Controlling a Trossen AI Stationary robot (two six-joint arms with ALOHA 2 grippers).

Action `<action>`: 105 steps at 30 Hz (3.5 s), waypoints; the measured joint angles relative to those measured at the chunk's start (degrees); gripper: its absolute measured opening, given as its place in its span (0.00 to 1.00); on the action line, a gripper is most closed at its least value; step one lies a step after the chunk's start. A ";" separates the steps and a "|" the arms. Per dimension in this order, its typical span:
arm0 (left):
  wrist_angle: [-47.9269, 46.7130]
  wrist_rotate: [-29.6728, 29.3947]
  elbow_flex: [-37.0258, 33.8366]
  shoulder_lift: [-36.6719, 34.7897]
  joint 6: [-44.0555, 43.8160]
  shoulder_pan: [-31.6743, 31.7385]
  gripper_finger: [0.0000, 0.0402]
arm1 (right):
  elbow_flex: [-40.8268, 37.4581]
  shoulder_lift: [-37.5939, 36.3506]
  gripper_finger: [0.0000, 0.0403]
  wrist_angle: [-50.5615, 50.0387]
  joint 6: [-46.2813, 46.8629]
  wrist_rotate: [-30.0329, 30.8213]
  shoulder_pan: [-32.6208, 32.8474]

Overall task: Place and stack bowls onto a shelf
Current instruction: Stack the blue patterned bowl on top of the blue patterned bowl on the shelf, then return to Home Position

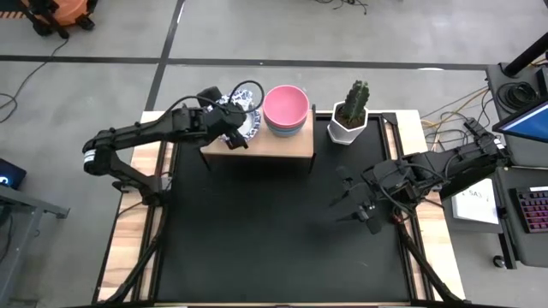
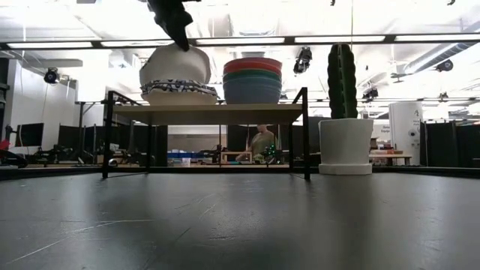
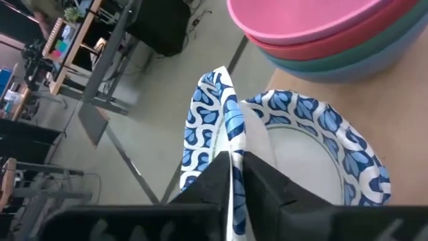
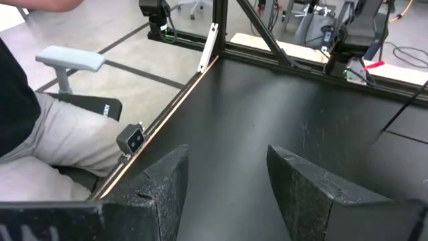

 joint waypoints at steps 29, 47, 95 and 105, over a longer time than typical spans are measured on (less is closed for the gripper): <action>6.44 16.94 -7.50 0.70 -14.79 -16.18 0.44 | -9.58 -0.75 0.48 8.20 -2.75 -0.04 0.00; 44.93 24.92 -42.84 -17.00 -12.76 -25.22 0.21 | -30.69 -23.32 0.41 17.42 -1.57 -0.07 -10.58; 62.33 25.45 -85.97 -69.34 -21.57 -23.84 0.00 | -56.77 -53.64 0.24 25.14 0.07 -0.07 -12.39; 61.29 24.70 -85.99 -69.09 -20.34 -23.86 0.00 | -57.58 -52.50 0.23 25.37 1.74 7.39 -13.27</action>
